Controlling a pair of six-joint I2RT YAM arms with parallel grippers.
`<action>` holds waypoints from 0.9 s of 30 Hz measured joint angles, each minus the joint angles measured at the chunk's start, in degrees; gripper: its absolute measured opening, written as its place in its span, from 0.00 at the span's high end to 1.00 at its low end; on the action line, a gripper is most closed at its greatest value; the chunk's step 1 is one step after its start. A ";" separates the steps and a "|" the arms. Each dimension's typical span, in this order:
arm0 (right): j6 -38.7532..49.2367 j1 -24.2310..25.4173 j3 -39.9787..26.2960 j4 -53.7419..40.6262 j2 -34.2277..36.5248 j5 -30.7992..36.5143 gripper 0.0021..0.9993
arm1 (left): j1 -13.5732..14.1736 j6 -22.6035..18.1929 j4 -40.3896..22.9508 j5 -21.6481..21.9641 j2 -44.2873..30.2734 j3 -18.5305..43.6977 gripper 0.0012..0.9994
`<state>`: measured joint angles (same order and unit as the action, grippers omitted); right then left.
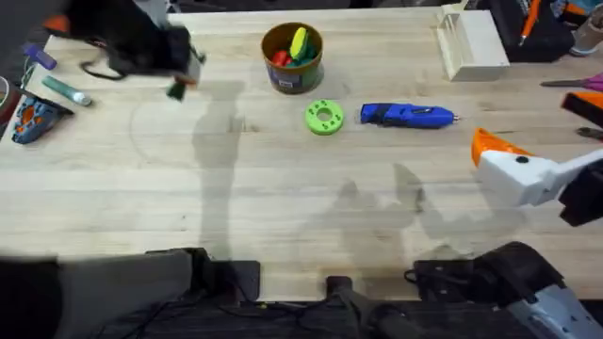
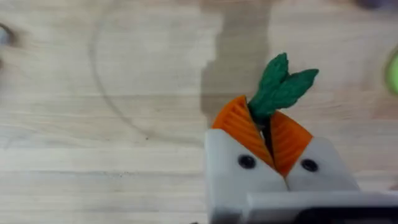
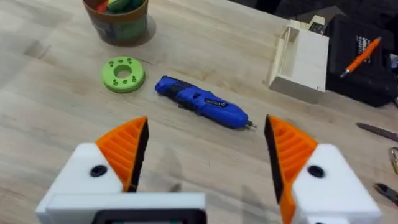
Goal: Pick up the gripper from the table and insert it into the empty holder that is missing its gripper. Then pick up a screw, insert it into the mounting hole, and use the screwdriver to tighten it. Finally, clean up the table by picking up the vegetable and placing it into the bucket.
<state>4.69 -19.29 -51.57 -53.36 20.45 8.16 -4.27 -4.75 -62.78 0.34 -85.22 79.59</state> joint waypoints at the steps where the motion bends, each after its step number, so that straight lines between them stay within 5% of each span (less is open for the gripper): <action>1: 0.00 0.00 0.00 0.00 0.00 0.00 0.01 | 0.00 0.19 -0.03 -0.56 1.73 1.15 0.98; 10: 0.00 0.00 0.00 0.00 0.00 0.00 0.01 | 3.97 3.22 0.65 -2.51 9.25 7.10 0.98; 19: 0.00 0.00 0.00 0.02 0.00 0.00 0.01 | 14.36 9.90 10.18 0.49 6.89 7.26 0.98; 27: 0.00 0.00 0.00 0.02 0.00 0.00 0.01 | 22.18 14.11 20.15 3.99 -3.25 7.26 0.98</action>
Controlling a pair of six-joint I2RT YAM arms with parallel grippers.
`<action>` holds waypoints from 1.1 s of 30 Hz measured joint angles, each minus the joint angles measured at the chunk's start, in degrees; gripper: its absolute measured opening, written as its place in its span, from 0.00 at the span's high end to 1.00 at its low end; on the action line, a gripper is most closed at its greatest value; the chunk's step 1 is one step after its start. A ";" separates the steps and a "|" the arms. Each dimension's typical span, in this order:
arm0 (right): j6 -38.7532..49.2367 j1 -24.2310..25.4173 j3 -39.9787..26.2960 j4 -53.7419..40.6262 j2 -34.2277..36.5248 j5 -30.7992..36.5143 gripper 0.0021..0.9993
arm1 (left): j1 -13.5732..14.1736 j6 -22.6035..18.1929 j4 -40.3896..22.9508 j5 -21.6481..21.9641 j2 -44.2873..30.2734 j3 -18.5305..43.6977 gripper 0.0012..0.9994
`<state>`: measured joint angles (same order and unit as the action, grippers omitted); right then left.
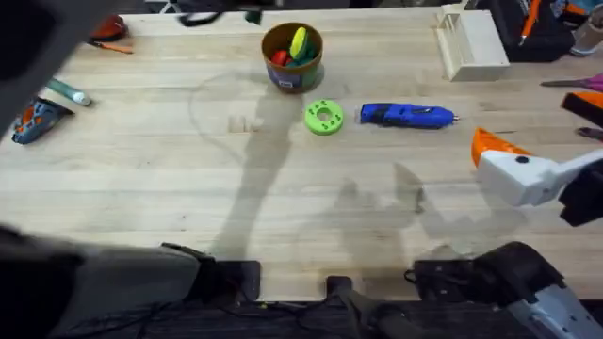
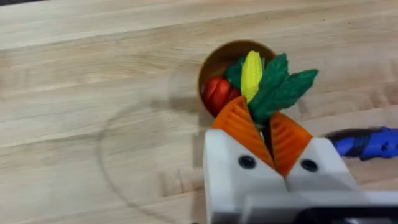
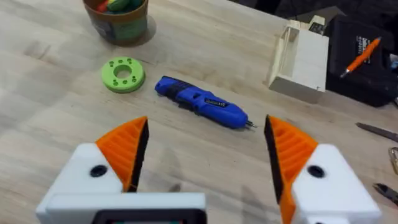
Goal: Pick up the gripper from the table and insert it into the empty holder that is missing its gripper. Then pick up a screw, insert it into the mounting hole, and use the screwdriver to tighten it. Finally, clean up the table by picking up the vegetable and placing it into the bucket.
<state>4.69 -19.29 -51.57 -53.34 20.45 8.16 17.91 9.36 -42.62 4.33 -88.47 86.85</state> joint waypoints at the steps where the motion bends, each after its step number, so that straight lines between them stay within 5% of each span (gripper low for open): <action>1: 0.00 0.00 0.00 0.00 0.00 0.00 0.01 | 0.32 0.38 0.65 0.07 -1.68 0.05 0.98; 13: 0.00 0.00 0.00 -0.02 0.00 0.00 0.01 | 0.59 1.67 9.89 0.75 -16.73 0.17 0.98; 24: -0.01 0.00 0.00 -0.02 0.00 0.00 0.01 | 0.59 1.64 10.50 1.12 -18.73 0.22 0.97; 25: 0.00 0.00 0.00 -0.02 0.00 0.00 0.01 | 0.59 1.62 10.51 1.16 -18.73 0.22 0.88; 30: 0.00 0.00 0.00 -0.02 0.00 0.00 0.01 | 0.57 1.72 10.26 1.34 -18.71 0.27 0.10; 33: 0.00 0.00 0.00 -0.02 0.00 0.02 0.01 | 0.55 2.06 9.73 1.36 -18.60 0.55 0.02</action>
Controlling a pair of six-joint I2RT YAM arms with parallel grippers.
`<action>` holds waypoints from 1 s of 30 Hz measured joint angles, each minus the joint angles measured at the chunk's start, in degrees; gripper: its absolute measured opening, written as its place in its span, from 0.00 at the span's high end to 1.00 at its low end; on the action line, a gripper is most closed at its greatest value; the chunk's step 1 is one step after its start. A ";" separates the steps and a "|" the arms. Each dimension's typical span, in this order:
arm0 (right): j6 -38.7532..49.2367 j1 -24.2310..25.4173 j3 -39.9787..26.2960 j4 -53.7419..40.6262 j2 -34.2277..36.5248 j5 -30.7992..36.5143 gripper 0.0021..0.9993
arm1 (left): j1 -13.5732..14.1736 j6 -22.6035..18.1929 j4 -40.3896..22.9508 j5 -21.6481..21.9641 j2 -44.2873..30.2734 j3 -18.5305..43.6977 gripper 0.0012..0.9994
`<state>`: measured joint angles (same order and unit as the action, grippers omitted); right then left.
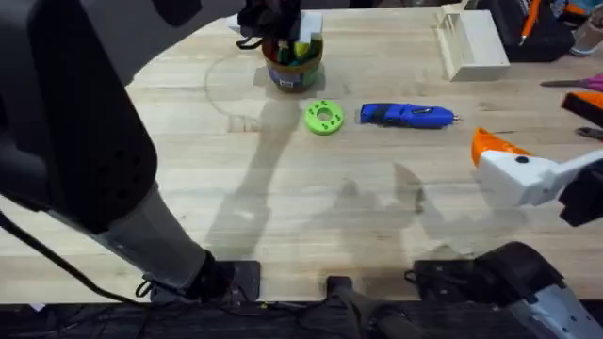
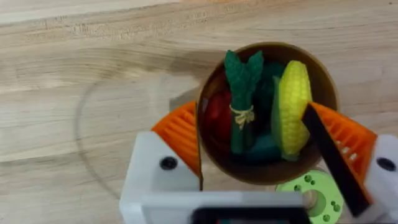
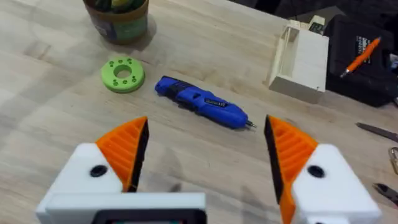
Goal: Pick up the gripper from the table and insert it into the empty holder that is missing its gripper. Then pick up a screw, insert it into the mounting hole, and use the screwdriver to tighten it. Finally, clean up the table by picking up the vegetable and placing it into the bucket.
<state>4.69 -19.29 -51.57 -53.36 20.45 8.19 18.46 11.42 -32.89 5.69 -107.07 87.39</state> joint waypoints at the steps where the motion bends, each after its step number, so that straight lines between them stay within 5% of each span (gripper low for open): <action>1: 0.00 0.00 0.00 0.00 0.00 -0.02 0.01 | 0.00 0.02 -0.18 0.00 0.13 0.00 0.01; 9: -0.02 0.00 0.00 0.00 0.00 -0.02 0.01 | 0.00 -0.70 -3.07 0.00 6.01 0.00 0.01; 25: -0.02 0.00 0.00 0.00 0.00 -0.02 0.01 | 0.00 -1.97 -28.39 2.36 32.30 -0.23 0.01; 29: 0.00 0.00 0.00 -0.31 0.00 -0.02 0.01 | 0.00 -1.95 -28.05 3.06 40.35 -5.18 0.01; 30: 0.00 0.00 0.00 -0.96 0.00 -0.02 0.01 | 0.00 -1.33 -26.57 3.04 46.90 -13.24 0.01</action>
<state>4.69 -19.29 -51.57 -54.33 20.45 8.16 18.46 10.09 -59.46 8.73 -60.17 74.16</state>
